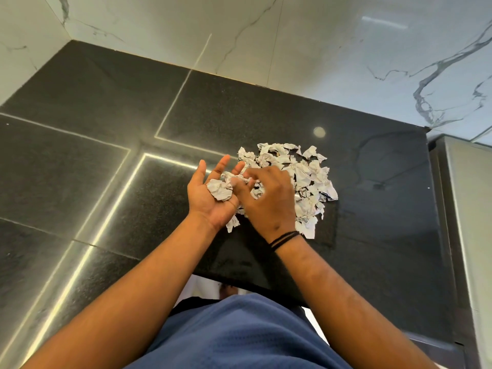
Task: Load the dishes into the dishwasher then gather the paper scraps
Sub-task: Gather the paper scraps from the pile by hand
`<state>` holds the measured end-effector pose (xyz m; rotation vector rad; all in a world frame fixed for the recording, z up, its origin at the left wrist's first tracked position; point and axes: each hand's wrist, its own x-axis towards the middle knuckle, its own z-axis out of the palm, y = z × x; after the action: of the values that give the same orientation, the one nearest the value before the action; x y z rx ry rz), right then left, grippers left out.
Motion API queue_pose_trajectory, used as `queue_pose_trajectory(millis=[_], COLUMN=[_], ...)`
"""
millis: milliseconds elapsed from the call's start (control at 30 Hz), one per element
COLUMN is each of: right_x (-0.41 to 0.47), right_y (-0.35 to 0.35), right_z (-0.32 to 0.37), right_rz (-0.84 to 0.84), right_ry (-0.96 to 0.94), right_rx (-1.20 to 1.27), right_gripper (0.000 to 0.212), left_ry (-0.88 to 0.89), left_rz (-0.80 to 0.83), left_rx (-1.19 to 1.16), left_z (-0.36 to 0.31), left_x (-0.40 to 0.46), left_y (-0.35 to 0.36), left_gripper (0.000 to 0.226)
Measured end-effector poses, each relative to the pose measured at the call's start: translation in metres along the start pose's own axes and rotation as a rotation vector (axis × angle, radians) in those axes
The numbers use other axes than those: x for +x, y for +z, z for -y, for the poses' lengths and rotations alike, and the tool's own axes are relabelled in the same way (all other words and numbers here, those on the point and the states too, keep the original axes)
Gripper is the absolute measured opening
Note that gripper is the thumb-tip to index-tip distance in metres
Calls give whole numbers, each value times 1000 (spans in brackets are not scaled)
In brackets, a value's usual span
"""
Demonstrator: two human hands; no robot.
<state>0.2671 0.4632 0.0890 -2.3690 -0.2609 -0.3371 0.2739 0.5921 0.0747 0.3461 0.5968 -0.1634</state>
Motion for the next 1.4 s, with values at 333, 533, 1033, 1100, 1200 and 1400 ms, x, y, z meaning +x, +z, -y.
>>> queue_pose_trajectory(millis=[333,533,1033,1100,1200,1400], right_x=[19,11,-22,-7,11,28], right_y=[-23,-26,-21,-32,-47,-45], right_z=[-71,-65,-12,-38,-81,-115], right_rz=[257,-20,-2,-117,-105,26], right_ry=[274,281,47,164,349,416], right_rx=[-604,-427,20,-15,-241,-512], right_gripper=[27,17,32,27,26,29], left_ry=[-10,-14,-55,-60,-79,-122], left_rz=[9,12,34,34,39,42], left_rx=[-8,43,117,101,103,142], left_z=[2,3,20,22,28,42], left_x=[-7,-8,-7,-10,-13,-16], left_y=[-9,-9,3,4,3,4], left_gripper=[55,53,60,59,55,54])
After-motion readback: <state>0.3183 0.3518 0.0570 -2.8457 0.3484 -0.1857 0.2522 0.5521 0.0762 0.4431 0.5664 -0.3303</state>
